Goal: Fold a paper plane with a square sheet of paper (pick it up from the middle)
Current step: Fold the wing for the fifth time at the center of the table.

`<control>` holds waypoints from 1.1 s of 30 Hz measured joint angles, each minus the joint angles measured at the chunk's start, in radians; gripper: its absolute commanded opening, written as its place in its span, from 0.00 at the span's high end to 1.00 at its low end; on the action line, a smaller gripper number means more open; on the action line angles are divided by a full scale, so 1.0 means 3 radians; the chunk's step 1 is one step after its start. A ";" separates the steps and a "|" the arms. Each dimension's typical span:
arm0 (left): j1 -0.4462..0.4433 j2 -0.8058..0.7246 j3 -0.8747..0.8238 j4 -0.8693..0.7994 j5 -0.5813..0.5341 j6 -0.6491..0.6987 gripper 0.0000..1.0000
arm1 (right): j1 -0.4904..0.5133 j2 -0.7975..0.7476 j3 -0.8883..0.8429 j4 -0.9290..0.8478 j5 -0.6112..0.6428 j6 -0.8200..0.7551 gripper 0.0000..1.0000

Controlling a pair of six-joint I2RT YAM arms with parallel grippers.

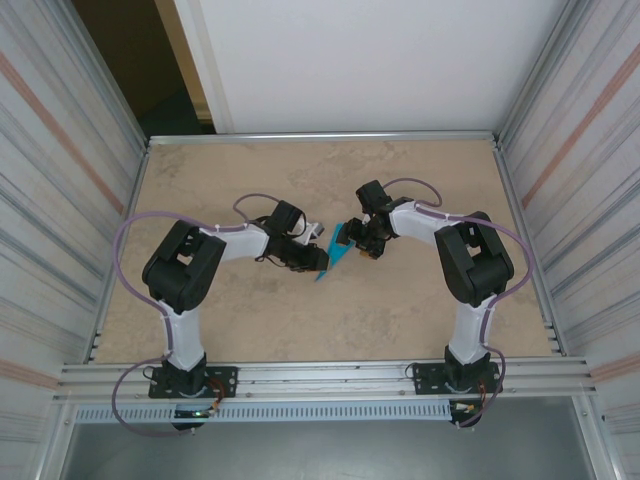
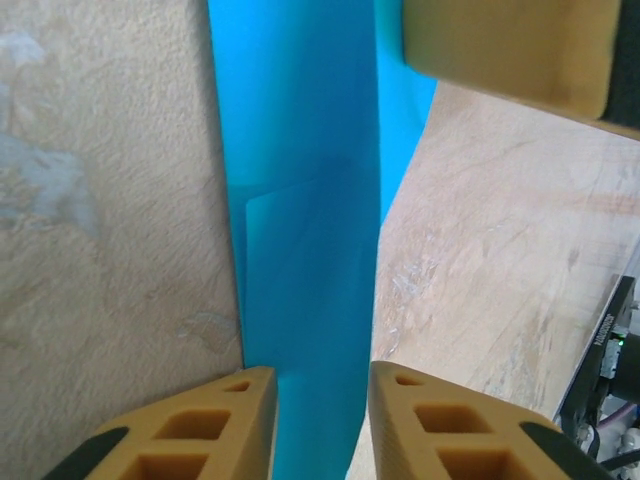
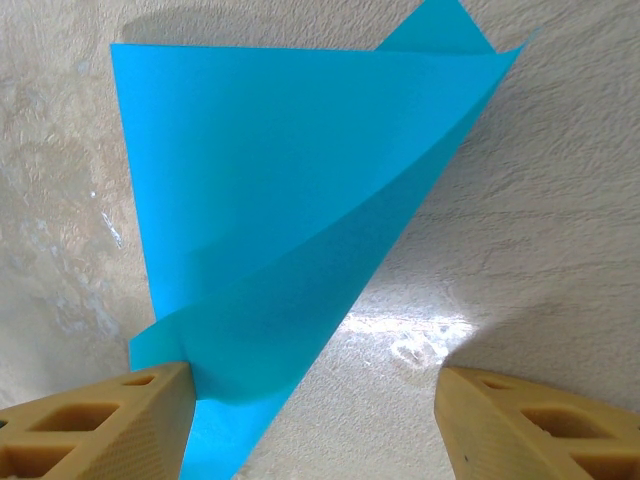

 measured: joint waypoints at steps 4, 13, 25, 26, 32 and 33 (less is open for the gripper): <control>0.0000 0.0013 0.0003 -0.0020 -0.0031 0.0015 0.79 | 0.0000 0.0000 0.0000 0.0000 -0.0001 0.0000 0.33; 0.0010 0.0034 0.0001 -0.0017 -0.0043 0.0015 0.83 | 0.0000 -0.0001 0.0014 0.0001 -0.0036 -0.0013 0.29; 0.0032 0.0057 0.0001 -0.0008 -0.0008 0.0014 0.84 | -0.0067 -0.0189 -0.0273 0.0348 -0.0290 -0.0390 0.28; 0.0032 0.0058 0.0001 -0.0008 -0.0006 0.0014 0.84 | -0.0067 -0.0187 -0.0273 0.0340 -0.0285 -0.0416 0.29; 0.0032 0.0062 0.0001 -0.0006 -0.0005 0.0014 0.84 | -0.0027 -0.0069 -0.0100 0.0099 -0.0130 -0.0437 0.35; 0.0033 0.0062 0.0001 -0.0006 -0.0004 0.0014 0.84 | -0.0015 -0.0038 -0.0056 0.0041 -0.0093 -0.0437 0.35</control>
